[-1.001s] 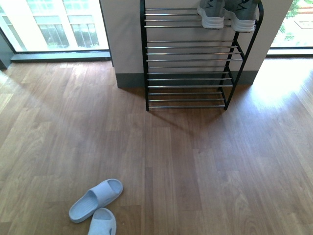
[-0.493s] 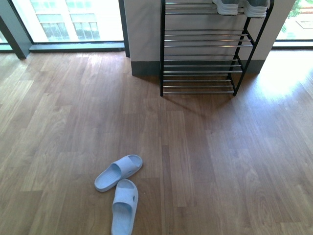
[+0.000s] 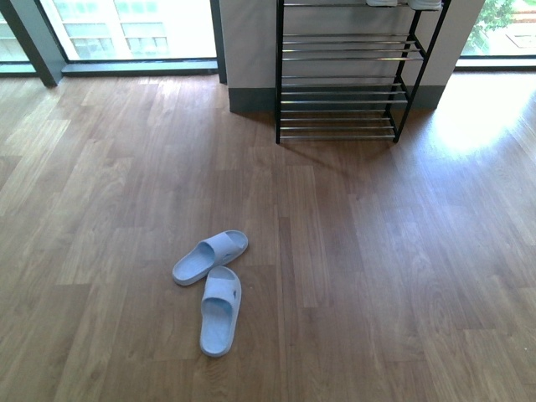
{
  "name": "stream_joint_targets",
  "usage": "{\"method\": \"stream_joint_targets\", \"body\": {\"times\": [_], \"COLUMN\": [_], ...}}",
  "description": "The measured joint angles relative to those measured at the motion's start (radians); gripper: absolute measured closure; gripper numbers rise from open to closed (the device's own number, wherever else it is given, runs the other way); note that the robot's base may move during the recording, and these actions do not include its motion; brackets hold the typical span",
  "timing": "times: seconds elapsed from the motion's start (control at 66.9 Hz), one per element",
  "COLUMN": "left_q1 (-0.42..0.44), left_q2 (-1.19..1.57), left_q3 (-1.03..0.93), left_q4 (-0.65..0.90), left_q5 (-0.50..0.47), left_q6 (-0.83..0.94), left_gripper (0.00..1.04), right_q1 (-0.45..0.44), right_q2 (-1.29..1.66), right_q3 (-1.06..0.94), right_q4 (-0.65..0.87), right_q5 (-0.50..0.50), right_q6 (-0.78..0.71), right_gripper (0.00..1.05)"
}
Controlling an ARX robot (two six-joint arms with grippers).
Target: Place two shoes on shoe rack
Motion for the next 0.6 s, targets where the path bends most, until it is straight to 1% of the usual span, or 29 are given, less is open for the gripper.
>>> {"method": "stream_joint_targets", "body": {"times": [0.598], "left_q1": [0.0], "left_q2": [0.0], "left_q3": [0.0], "left_q4": [0.0], "left_q5": [0.0], "left_q6": [0.0], "left_gripper": [0.09], "right_q1": [0.0], "right_q2": [0.0], "right_q3": [0.0], "right_q4": [0.0], "right_q5": [0.0], "right_q6": [0.0], "right_gripper": [0.09]}}
